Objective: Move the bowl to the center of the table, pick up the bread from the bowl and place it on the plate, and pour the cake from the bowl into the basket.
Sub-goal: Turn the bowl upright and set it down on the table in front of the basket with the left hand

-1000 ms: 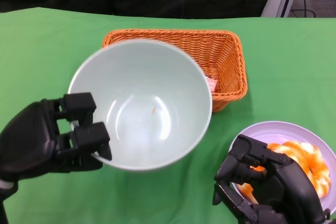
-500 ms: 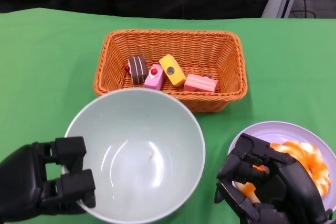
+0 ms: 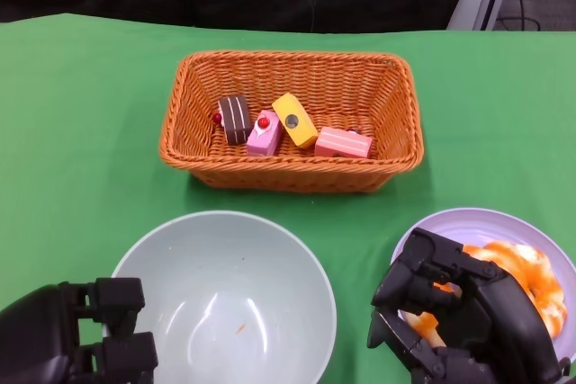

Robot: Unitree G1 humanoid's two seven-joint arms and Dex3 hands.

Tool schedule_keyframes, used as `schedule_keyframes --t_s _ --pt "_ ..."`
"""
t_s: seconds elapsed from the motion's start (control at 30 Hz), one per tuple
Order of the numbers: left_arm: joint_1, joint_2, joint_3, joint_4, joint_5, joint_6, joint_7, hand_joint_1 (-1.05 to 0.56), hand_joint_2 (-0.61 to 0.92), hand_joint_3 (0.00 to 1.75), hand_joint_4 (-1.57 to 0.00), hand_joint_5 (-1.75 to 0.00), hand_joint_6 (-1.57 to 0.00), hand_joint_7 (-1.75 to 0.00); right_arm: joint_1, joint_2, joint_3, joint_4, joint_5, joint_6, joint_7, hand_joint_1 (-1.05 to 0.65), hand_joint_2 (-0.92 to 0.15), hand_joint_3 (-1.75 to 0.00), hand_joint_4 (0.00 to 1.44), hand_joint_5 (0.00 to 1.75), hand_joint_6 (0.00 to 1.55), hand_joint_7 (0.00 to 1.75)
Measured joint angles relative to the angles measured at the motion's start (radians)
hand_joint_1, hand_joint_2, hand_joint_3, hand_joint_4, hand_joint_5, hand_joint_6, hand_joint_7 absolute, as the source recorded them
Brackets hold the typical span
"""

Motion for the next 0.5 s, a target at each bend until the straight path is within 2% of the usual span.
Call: schedule_keyframes --t_s 0.23,0.33,0.5 --pt "-0.034 -0.020 -0.039 0.054 -0.008 0.024 0.006 -0.11 0.92 0.11 -0.67 -1.73 -0.55 -1.61 0.003 0.000 0.001 0.000 -0.003 -0.003 -0.001 -0.24 -0.53 -0.90 0.67 1.57 0.62 1.37" --pt "-0.050 -0.044 -0.056 0.089 -0.011 0.052 0.008 -0.12 0.92 0.14 -0.68 -1.73 -0.57 -1.60 0.004 0.001 0.002 0.000 -0.009 -0.005 -0.002 -0.24 -0.54 -0.90 0.67 1.57 0.62 1.36" --pt "-0.103 -0.097 -0.094 0.167 -0.010 0.089 0.021 -0.08 0.92 0.17 -0.65 -1.75 -0.51 -1.70 0.006 0.001 0.004 0.000 -0.014 -0.015 -0.002 -0.24 -0.54 -0.89 0.67 1.56 0.62 1.36"
